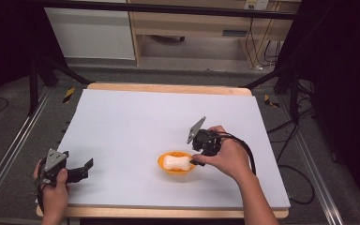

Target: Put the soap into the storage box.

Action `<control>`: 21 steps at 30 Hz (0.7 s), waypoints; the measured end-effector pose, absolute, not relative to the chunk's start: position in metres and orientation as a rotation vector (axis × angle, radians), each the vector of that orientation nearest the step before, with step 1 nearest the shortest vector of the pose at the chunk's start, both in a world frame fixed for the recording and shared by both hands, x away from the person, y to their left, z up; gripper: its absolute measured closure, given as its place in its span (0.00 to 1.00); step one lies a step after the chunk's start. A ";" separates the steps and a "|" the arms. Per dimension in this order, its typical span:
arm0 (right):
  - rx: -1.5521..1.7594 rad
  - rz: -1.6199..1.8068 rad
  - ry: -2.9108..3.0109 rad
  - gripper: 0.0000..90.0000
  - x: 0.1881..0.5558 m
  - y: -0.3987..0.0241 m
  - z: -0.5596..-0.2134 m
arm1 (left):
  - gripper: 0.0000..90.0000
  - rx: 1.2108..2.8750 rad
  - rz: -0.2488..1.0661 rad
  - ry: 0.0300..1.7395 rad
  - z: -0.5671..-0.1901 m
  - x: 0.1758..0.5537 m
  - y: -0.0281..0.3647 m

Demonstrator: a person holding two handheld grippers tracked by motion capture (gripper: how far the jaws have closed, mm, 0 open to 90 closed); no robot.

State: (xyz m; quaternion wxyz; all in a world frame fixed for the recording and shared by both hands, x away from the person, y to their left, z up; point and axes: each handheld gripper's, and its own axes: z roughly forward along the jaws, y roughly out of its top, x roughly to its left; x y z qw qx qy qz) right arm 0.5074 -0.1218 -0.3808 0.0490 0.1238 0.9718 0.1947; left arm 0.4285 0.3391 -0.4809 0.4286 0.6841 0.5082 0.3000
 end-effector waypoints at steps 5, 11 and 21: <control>0.396 0.581 2.959 0.51 0.507 -0.132 -0.383 | 0.00 1.709 0.748 1.268 -0.481 0.428 0.339; 0.430 0.583 2.957 0.51 0.506 -0.144 -0.387 | 0.00 1.707 0.749 1.269 -0.481 0.428 0.339; 0.495 0.591 2.948 0.49 0.503 -0.165 -0.397 | 0.00 1.707 0.750 1.270 -0.481 0.428 0.339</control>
